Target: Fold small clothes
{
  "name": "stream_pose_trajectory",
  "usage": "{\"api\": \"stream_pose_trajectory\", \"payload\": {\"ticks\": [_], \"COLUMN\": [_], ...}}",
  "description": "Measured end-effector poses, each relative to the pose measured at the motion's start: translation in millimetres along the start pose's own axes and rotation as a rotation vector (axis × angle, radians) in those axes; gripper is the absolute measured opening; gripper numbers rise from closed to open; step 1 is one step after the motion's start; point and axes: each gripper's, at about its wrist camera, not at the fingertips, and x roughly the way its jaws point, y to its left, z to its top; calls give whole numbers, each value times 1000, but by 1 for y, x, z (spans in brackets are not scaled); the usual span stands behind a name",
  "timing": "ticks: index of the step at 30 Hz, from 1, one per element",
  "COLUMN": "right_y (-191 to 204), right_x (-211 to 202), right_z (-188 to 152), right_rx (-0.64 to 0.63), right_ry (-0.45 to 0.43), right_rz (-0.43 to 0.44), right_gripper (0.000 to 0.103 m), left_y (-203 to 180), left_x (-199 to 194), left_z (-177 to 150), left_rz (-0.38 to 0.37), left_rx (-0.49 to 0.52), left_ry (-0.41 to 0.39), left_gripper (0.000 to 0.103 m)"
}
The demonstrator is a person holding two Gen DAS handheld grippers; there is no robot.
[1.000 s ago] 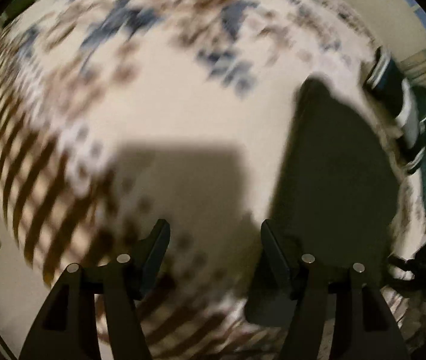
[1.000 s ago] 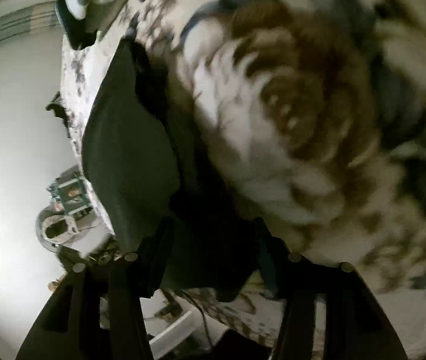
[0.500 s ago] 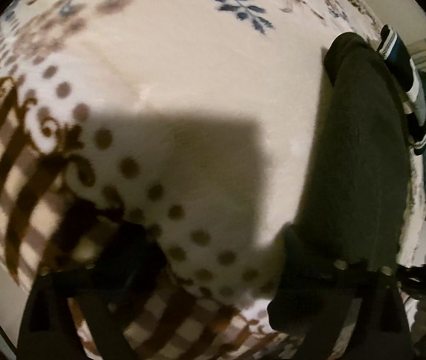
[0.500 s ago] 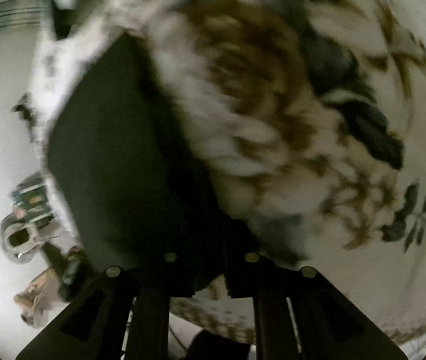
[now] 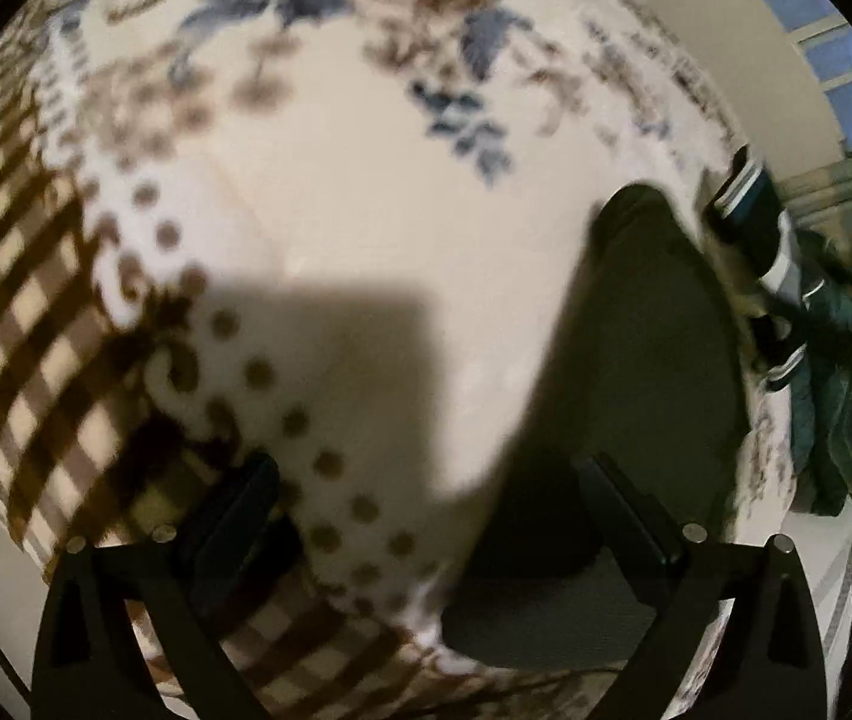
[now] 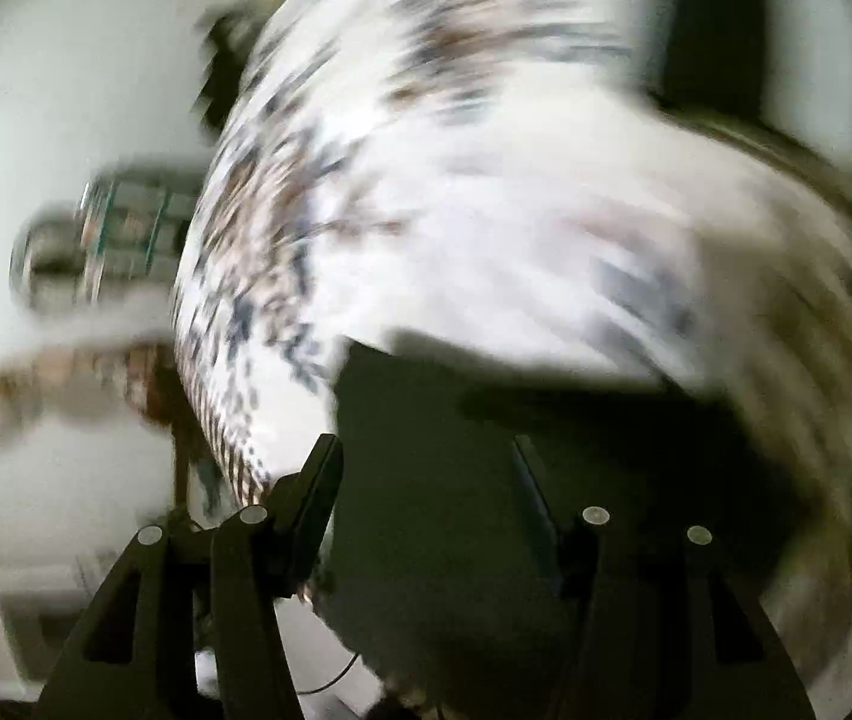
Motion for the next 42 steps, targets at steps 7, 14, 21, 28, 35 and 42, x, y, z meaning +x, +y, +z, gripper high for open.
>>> {"api": "stream_pose_trajectory", "payload": {"ticks": [7, 14, 21, 28, 35, 42], "right_y": [17, -36, -28, -114, -240, -268], "right_x": [105, 111, 23, -81, -75, -49], "right_z": [48, 54, 52, -72, -183, -160], "right_rx": [-17, 330, 227, 368, 682, 623], "right_ry": [307, 218, -17, -150, -213, -295], "right_rz": [-48, 22, 148, 72, 146, 285], "right_gripper": [12, 10, 56, 67, 68, 12], "left_y": [-35, -54, -45, -68, -104, -96], "left_x": [29, 47, 35, 47, 108, 100], "left_z": [7, -20, -3, 62, 118, 119], "left_rz": [-141, -176, -183, -210, -205, -221], "left_rx": [88, 190, 145, 129, 206, 172], "left_ry": [47, 116, 162, 119, 153, 99], "left_gripper": [101, 59, 61, 68, 63, 23]}}
